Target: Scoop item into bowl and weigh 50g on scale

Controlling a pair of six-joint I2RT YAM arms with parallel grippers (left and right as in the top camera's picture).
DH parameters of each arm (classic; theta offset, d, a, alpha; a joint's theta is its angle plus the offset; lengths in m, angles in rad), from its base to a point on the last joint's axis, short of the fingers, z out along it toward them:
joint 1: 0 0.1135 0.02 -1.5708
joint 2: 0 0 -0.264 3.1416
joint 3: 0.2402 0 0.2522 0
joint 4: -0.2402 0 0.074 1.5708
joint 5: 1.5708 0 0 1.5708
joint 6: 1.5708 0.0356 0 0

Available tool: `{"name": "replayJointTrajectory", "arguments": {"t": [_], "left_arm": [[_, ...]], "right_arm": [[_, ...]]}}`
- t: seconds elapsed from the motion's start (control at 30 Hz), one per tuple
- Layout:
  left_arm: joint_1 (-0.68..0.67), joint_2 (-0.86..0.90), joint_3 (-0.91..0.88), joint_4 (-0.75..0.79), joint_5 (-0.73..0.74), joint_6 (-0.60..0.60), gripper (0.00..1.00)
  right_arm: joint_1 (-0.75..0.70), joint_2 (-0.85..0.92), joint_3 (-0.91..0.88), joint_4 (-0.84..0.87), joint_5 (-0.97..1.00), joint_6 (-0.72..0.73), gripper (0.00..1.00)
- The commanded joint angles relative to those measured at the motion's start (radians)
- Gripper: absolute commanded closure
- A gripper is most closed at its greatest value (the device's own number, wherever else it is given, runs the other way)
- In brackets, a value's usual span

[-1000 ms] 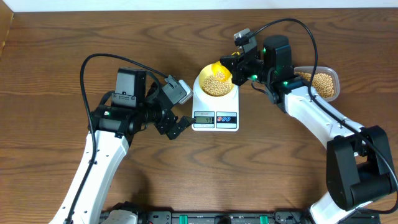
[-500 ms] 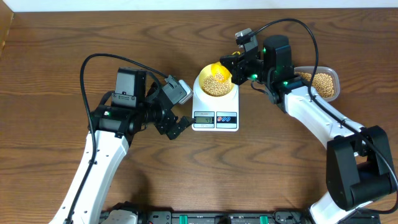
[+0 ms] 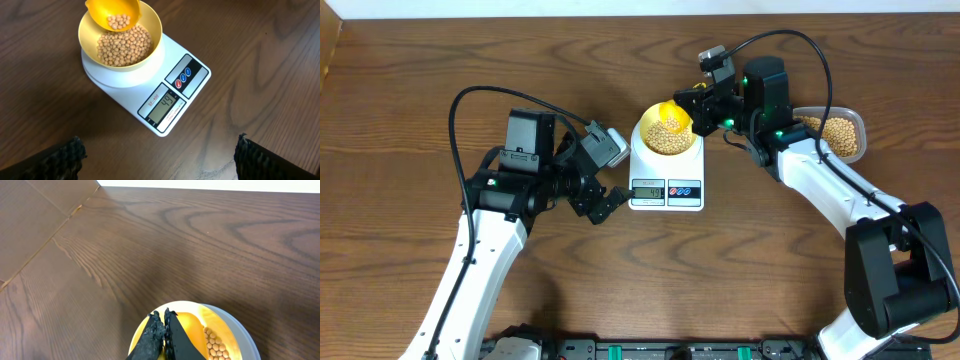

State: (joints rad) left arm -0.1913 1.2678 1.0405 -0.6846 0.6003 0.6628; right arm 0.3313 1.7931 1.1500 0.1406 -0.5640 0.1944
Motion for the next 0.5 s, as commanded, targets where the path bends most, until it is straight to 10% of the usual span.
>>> {"name": "replayJointTrajectory", "arguments": {"t": [0.0, 0.47], "left_arm": [[0.004, 0.006, -0.007, -0.003, 0.013, 0.014, 0.02], [0.004, 0.006, -0.007, -0.003, 0.013, 0.014, 0.02]], "right_arm": [[-0.007, 0.009, 0.0, -0.003, -0.008, 0.011, 0.99], [-0.011, 0.009, 0.0, -0.002, -0.003, 0.003, 0.99]]}}
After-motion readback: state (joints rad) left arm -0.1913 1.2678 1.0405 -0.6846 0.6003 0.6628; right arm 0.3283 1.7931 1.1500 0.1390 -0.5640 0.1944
